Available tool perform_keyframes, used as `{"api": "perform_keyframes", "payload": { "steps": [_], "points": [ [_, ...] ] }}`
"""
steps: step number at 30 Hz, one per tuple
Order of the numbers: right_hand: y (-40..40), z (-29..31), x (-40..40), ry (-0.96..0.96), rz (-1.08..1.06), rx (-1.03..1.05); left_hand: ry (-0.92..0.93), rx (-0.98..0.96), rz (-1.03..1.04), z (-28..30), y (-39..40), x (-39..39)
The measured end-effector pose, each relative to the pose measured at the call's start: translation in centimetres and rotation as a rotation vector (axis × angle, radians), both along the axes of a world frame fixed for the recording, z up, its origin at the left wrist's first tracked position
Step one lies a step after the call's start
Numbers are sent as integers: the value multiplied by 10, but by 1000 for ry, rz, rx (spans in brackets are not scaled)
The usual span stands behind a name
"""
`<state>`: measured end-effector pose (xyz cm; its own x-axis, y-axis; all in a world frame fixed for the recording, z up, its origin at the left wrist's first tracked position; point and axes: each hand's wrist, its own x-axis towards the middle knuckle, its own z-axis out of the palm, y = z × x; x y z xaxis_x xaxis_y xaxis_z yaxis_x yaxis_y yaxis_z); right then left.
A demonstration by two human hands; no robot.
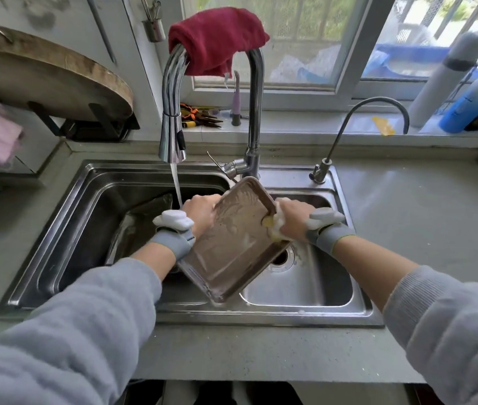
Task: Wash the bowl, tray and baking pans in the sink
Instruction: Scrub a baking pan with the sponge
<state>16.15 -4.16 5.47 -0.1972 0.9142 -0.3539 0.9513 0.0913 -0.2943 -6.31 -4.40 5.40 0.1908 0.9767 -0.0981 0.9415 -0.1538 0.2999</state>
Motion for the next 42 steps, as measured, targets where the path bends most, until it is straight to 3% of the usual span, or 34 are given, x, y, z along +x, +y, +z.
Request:
{"api": "perform_keyframes", "payload": {
  "steps": [5,9,13,16,21,25,29,33,35,37,40,42],
  "points": [
    [22,30,-17,135,9,156,172,-61,-178,12,6,16],
    [15,17,-11,90,-43,72,226,-70,-221,19,8,14],
    [19,26,-21,-34,133,56,280,-122,-286,13,-3,28],
    [20,28,-21,33,148,79,295,-124,-300,14,-1,31],
    [24,15,2,102,-41,136,191,-152,-194,23,5,0],
    [23,15,22,56,-180,175,-225,-94,137,7,-6,-12],
    [24,13,13,63,-139,105,-430,-172,390,-20,-9,-4],
    [22,11,10,15,-86,42,-778,-225,610,-30,-7,-6],
    [19,12,6,-80,-2,45,-781,-132,680,-25,-13,0],
    [18,12,-7,-197,159,128,-751,-69,625,-18,-15,13],
    [18,14,-49,-98,342,206,-562,-133,475,-7,-13,42],
    [19,20,-62,19,329,170,-505,-176,470,-5,-10,44]
  ]
}}
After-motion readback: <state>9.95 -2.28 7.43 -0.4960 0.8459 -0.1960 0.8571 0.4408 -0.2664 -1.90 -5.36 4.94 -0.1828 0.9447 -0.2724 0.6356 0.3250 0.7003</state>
